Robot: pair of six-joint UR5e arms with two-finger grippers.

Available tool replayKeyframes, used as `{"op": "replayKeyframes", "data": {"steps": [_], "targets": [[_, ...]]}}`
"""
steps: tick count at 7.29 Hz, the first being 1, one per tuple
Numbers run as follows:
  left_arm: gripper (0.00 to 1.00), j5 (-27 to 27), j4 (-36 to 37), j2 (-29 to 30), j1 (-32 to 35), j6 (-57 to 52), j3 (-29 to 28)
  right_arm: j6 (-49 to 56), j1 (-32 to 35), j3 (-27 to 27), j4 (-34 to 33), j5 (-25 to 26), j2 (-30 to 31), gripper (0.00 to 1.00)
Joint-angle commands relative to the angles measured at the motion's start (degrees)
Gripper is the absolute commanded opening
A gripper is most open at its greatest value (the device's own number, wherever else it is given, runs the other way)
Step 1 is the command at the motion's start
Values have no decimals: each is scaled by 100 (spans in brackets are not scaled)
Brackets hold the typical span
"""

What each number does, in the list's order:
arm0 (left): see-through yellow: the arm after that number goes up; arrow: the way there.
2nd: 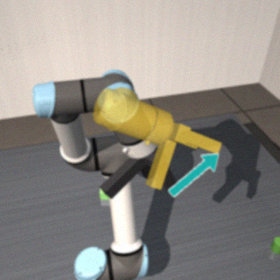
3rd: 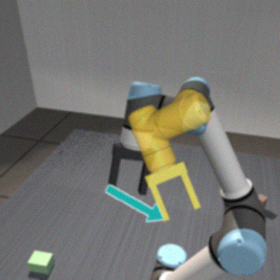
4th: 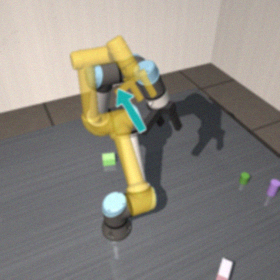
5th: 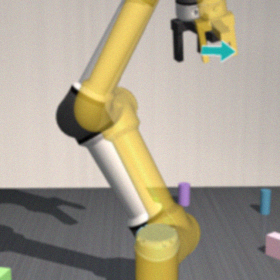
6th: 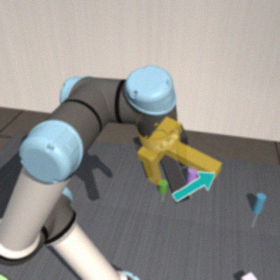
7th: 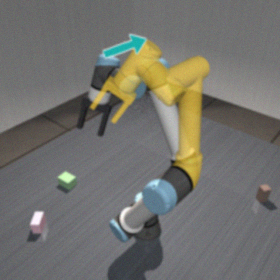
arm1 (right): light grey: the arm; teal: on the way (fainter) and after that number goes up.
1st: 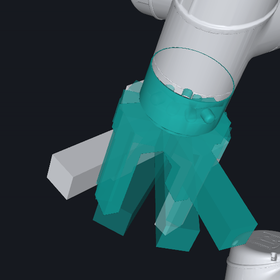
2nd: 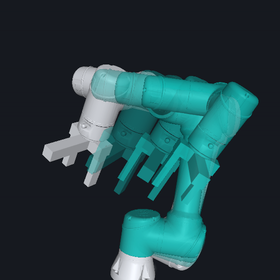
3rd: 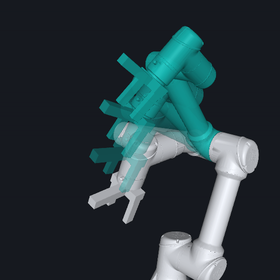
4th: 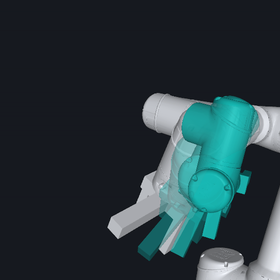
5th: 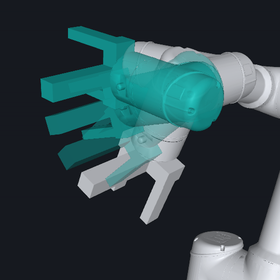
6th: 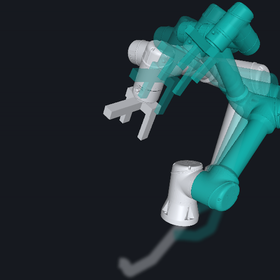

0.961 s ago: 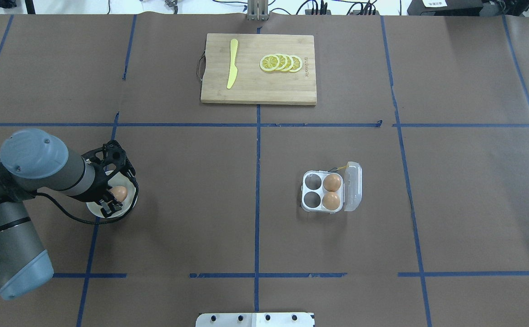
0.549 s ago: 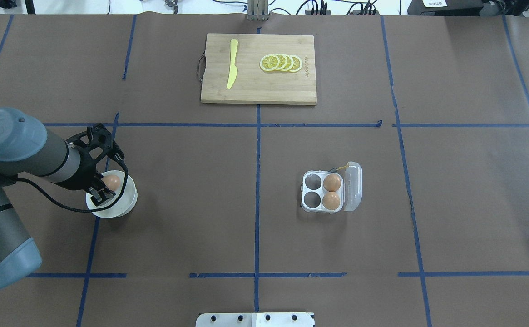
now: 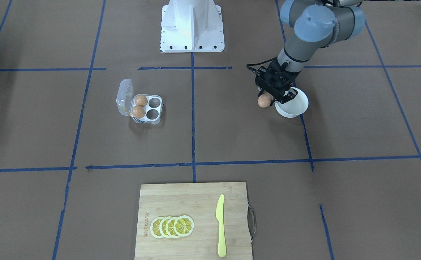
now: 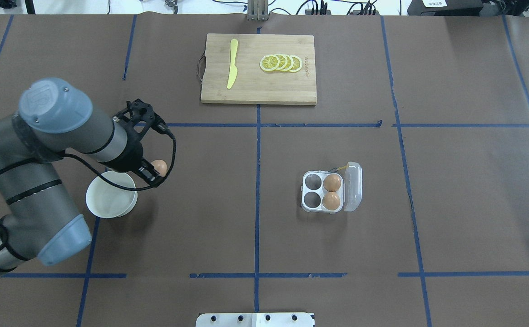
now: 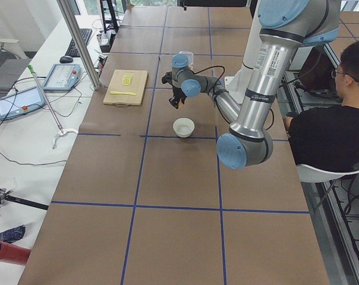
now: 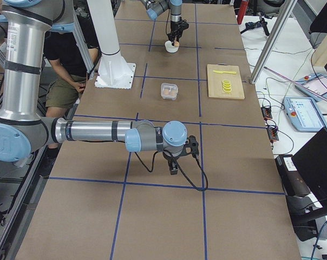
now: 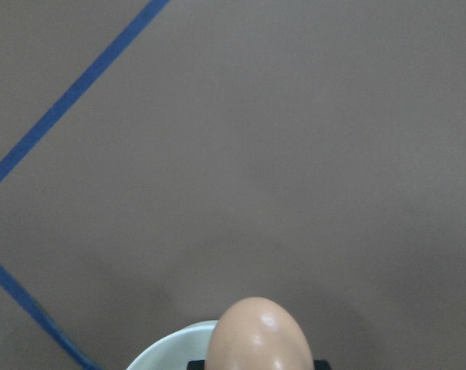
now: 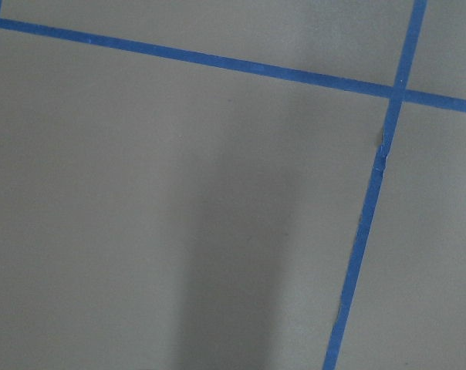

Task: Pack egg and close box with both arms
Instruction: 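Carry the egg with the left gripper to the plastic egg box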

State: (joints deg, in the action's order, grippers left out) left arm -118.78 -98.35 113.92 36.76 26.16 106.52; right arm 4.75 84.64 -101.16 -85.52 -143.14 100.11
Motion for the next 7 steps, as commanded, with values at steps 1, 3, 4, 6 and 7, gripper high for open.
{"op": "replayKeyframes", "data": {"steps": [1,3,4,6,7], "targets": [[0,-163,-522,996,-597,1402,-839,9,0,0,0,5,0,100],[0,-128,-1710,1804,-1056,2758,-1867,9,0,0,17,5,0,100],[0,-76,-1687,2261,-1144,2955,-2238,0,0,0,130,-3,0,100],[0,397,-1696,2677,-1346,3105,-2513,0,0,-9,211,-30,9,100],[0,417,-1713,2923,-1365,3297,-2792,0,0,0,228,-73,18,100]]}}
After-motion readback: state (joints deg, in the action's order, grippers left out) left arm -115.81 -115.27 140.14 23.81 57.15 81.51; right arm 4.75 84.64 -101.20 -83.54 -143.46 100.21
